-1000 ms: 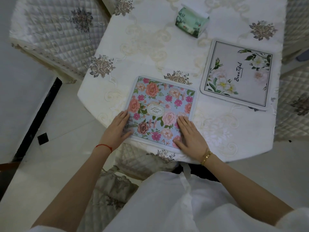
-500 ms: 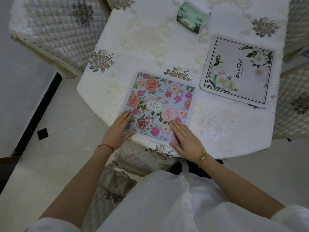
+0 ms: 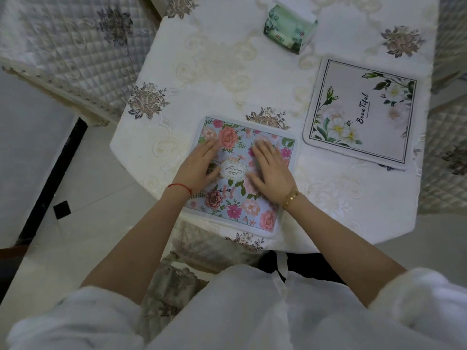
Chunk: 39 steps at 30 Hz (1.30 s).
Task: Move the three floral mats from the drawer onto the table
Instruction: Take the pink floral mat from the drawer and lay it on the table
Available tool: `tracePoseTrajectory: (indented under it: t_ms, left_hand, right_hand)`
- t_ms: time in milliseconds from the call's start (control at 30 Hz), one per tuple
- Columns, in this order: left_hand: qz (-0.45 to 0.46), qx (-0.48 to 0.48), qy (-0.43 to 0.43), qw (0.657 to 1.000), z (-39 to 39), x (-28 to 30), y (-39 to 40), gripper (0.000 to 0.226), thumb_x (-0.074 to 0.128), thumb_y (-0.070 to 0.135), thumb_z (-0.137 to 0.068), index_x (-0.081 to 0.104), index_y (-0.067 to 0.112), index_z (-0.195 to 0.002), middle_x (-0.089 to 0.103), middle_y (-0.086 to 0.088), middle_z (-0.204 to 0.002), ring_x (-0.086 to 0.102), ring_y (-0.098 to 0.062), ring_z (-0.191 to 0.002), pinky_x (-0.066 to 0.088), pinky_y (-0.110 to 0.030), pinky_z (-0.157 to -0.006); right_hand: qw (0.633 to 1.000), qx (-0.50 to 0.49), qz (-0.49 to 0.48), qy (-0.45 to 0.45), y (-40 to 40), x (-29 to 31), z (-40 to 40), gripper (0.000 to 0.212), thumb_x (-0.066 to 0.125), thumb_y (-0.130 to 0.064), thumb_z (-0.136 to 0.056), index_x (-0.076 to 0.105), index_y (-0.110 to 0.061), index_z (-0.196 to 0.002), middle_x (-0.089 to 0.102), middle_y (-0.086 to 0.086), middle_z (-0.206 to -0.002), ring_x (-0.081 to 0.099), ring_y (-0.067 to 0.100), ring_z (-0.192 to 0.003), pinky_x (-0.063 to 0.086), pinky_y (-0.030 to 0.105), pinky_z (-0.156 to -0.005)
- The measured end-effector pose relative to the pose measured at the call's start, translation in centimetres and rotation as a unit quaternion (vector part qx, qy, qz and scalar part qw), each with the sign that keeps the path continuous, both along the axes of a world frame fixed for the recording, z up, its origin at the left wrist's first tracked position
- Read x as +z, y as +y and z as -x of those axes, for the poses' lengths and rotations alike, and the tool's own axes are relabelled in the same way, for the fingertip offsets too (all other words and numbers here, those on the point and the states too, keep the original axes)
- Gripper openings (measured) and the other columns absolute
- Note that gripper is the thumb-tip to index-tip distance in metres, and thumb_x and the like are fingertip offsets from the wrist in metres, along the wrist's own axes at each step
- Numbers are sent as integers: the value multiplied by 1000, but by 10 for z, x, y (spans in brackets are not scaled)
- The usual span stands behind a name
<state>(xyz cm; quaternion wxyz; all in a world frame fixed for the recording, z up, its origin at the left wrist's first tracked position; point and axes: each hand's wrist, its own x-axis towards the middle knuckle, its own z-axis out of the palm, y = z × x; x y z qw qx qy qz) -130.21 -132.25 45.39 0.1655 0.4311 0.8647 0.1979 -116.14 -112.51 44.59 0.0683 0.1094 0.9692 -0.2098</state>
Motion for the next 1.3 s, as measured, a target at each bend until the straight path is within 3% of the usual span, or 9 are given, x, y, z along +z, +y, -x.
tracePoseTrajectory:
  t_ms: [267,467,667,1000,1300]
  left_hand:
    - [41,-36,-4,999,47,-9,48,70,53,36,-95,21,11,-151,14,-5,-161,8,-21,-149,10,-34,-122]
    - [27,-31,5,999,58,-19,36,77,51,53,-91,23,14,-151,20,-2,-160,15,-20,-147,14,-36,-121]
    - [44,17,20,999,64,-22,27,87,56,53,-88,17,9,-152,17,-7,-160,13,-22,-147,11,-34,-121]
    - [26,-90,-26,995,61,-17,52,74,55,40,-93,20,11,-151,16,-5,-160,9,-20,-149,13,-41,-121]
    - [33,6,-24,999,69,-24,8,83,57,50,-89,14,16,-153,14,-2,-161,12,-18,-148,12,-34,-121]
  right_hand:
    - [999,-17,-9,-42,20,-13,50,81,37,-61,-94,6,-17,-154,-1,6,-162,-3,25,-149,0,42,-122]
    - [999,-15,-26,-42,41,-20,26,83,34,-63,-93,1,-17,-154,2,2,-162,-1,17,-149,-3,33,-121]
    - [996,-74,-28,-33,52,-14,8,84,39,-61,-93,8,-10,-153,8,8,-162,3,21,-150,2,35,-122]
    - [997,49,-20,-62,12,-16,78,85,39,-61,-92,3,-14,-154,-1,4,-163,-5,21,-149,-2,38,-122]
    - [997,-54,-21,-57,60,-18,-3,97,38,-73,-85,1,-15,-154,1,3,-162,-1,17,-149,2,37,-122]
